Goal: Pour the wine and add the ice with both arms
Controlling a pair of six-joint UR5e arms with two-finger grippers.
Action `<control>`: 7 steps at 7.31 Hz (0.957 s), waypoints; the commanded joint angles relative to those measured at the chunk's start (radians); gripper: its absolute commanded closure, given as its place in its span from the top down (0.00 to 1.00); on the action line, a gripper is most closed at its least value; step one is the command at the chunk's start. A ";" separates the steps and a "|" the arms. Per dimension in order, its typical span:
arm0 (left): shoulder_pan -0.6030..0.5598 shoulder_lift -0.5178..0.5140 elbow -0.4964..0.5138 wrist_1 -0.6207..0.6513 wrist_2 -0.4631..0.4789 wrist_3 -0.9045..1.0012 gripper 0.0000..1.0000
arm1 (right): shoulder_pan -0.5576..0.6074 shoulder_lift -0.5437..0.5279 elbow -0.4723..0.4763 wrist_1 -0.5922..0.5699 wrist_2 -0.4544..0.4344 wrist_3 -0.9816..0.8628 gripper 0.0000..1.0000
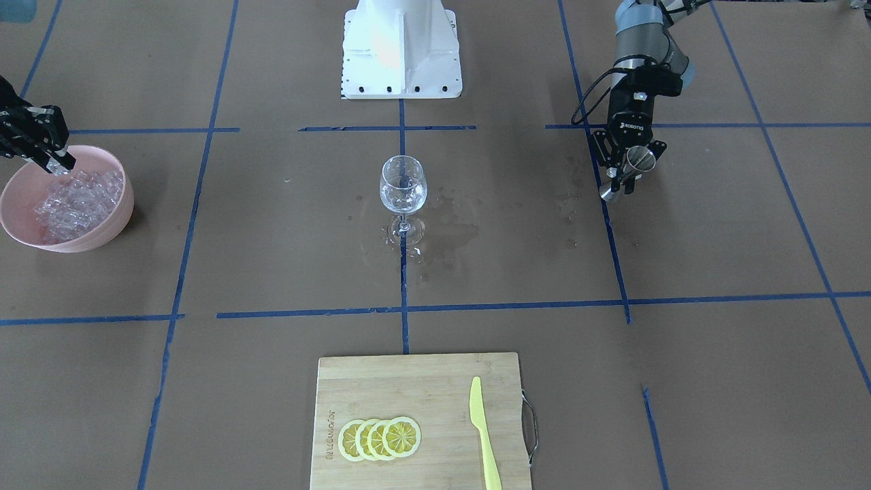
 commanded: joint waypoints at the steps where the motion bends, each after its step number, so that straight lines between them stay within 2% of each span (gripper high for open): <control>1: 0.004 -0.002 0.004 0.116 0.035 -0.138 0.00 | 0.015 0.018 0.014 -0.001 0.026 0.002 0.00; 2: 0.006 -0.002 0.012 0.157 0.044 -0.186 0.00 | 0.018 0.018 0.028 0.000 0.027 0.002 0.00; 3: 0.006 -0.004 0.048 0.161 0.052 -0.206 0.00 | 0.019 0.018 0.038 -0.001 0.029 0.002 0.00; 6: 0.006 -0.004 0.067 0.163 0.055 -0.217 0.00 | 0.030 0.019 0.040 -0.001 0.038 0.002 0.00; 7: 0.006 -0.004 0.084 0.179 0.055 -0.216 0.03 | 0.041 0.027 0.040 0.005 0.059 0.002 0.00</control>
